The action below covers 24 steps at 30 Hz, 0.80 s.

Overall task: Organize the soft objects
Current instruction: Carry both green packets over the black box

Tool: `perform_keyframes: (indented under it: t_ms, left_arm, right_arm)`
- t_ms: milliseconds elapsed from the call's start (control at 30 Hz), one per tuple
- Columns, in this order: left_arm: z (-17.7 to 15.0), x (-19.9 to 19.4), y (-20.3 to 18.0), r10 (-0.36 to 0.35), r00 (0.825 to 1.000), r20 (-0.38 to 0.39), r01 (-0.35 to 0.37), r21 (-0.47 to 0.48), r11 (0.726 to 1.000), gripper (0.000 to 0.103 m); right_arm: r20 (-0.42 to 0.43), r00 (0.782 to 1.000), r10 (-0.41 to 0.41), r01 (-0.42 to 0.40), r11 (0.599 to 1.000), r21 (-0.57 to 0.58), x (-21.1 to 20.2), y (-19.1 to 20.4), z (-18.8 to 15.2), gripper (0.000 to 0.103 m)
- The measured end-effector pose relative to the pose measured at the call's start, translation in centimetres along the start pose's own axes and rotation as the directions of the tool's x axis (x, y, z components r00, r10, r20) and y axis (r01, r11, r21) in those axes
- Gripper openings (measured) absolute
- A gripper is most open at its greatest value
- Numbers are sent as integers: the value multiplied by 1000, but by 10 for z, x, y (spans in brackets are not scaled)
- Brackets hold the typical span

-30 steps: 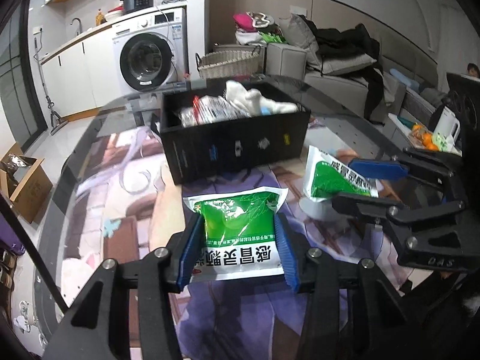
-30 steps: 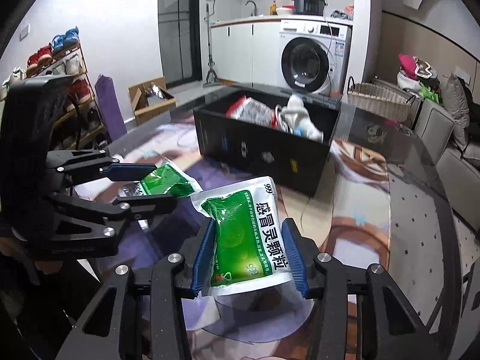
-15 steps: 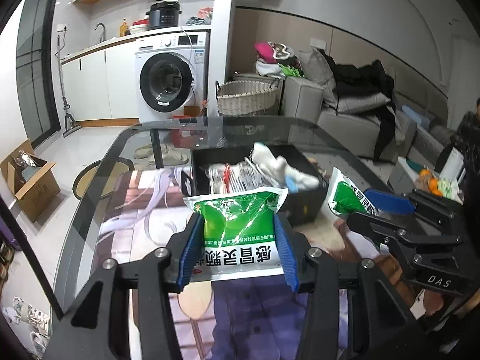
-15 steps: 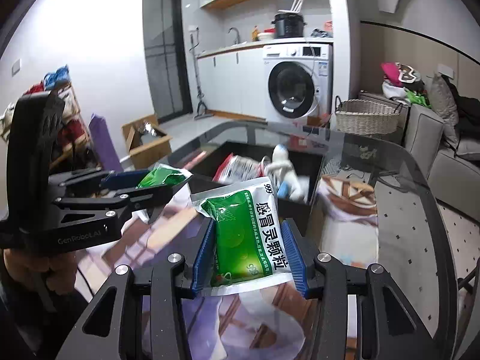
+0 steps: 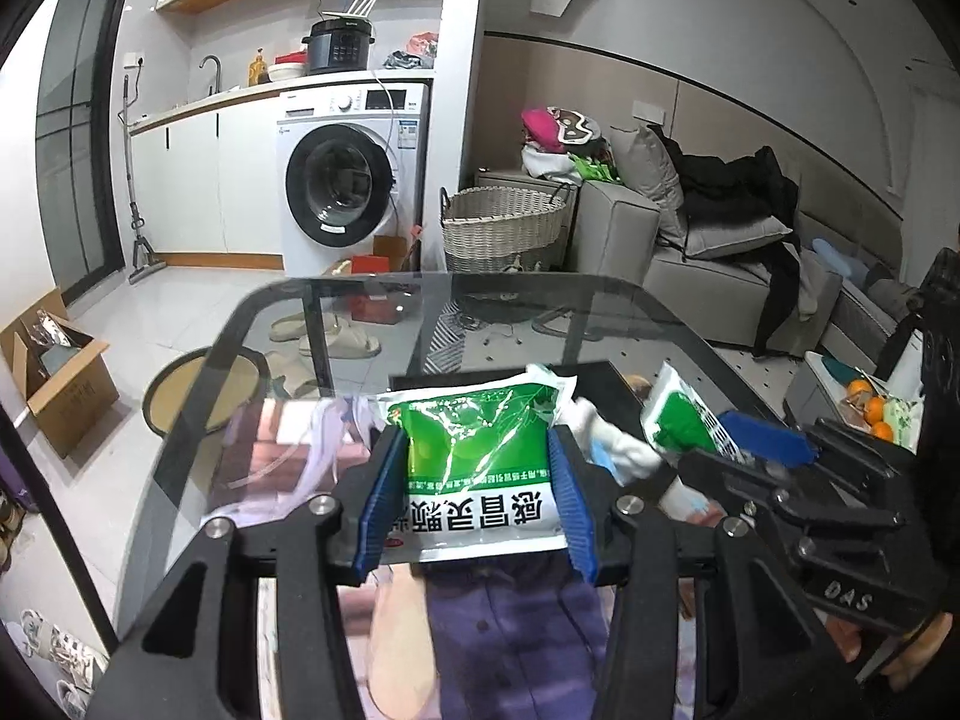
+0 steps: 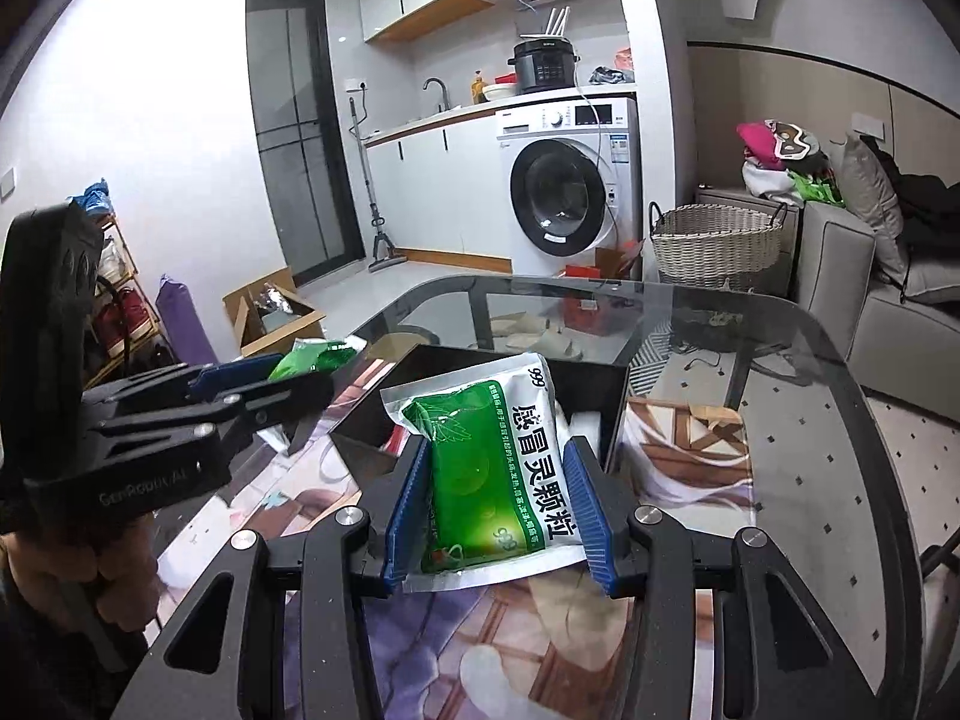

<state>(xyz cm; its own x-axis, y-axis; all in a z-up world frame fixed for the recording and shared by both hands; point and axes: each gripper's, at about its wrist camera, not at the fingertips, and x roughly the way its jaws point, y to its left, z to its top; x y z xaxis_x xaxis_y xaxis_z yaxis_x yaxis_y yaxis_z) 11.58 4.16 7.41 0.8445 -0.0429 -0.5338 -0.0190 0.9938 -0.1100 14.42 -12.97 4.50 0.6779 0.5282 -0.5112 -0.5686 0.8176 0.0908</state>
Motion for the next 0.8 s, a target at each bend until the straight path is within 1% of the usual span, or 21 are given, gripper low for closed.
perform_keyframes:
  t_ms: [200, 333, 500, 800]
  left_arm:
    - [12, 18, 8, 10, 1000, -1, -10, -4, 1000, 47]
    - [14, 31, 10, -7, 1000, -11, 7, -5, 1000, 47]
    - [11, 50, 5, -14, 999, -44, 14, 10, 1000, 47]
    - [8, 77, 7, -25, 996, -86, 23, -21, 1000, 47]
  right_arm:
    - [-9, 1000, -4, 4, 1000, 15, 12, -9, 7, 46]
    - [-17, 1000, -8, 8, 1000, 30, 22, -16, 12, 46]
    - [-37, 999, -13, 15, 999, 34, 41, -22, 16, 46]
    - [-65, 998, -9, 13, 998, 54, 73, -33, 23, 46]
